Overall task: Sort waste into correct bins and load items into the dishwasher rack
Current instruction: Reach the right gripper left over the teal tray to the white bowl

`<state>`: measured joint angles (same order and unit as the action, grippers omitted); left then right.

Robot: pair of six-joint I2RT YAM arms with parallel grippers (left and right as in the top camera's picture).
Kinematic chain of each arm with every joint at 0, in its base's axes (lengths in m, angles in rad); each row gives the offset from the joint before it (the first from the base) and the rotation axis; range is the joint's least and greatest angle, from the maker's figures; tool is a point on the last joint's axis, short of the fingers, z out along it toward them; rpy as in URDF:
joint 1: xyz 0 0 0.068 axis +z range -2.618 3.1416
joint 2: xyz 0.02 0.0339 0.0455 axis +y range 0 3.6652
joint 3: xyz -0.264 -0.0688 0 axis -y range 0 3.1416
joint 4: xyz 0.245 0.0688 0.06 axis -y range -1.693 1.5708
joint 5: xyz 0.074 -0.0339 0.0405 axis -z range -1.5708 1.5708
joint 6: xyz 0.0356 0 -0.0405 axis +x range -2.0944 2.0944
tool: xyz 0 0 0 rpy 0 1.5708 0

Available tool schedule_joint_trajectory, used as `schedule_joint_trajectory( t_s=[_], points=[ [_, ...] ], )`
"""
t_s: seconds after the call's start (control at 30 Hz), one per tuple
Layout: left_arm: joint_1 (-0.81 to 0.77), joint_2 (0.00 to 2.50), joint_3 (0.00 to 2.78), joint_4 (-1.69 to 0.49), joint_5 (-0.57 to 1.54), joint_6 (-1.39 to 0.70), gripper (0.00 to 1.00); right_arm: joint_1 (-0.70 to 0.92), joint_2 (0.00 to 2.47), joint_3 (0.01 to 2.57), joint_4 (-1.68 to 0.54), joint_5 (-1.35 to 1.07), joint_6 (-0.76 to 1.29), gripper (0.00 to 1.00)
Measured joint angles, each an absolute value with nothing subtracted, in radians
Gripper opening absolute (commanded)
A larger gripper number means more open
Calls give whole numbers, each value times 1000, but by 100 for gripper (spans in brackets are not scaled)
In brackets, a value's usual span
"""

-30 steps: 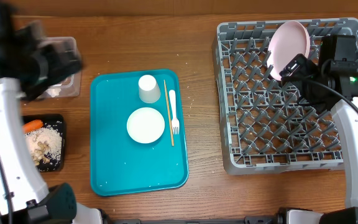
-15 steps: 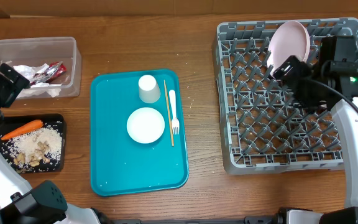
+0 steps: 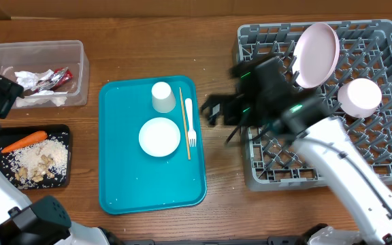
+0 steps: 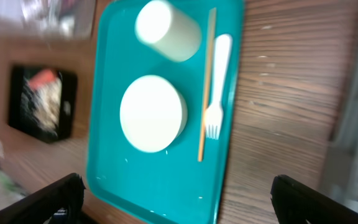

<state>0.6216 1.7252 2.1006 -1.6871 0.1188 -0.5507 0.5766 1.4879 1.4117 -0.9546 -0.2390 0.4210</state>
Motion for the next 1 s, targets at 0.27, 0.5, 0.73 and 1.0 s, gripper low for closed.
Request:
schedule_joint_trajectory(
  t_s=[0.27, 0.5, 0.73, 1.0],
  points=[
    [633, 1742, 2100, -1687, 93, -583, 100, 904, 1590, 1412, -841, -8, 312, 100],
    [633, 1742, 2100, -1687, 88, -594, 100, 1012, 1795, 1413, -739, 59, 241, 91],
    [633, 1742, 2100, -1687, 88, -597, 100, 1024, 1860, 1413, -645, 73, 152, 83],
    [633, 1742, 2100, -1687, 84, -597, 100, 1023, 1867, 1413, -561, 32, 111, 78]
  ],
)
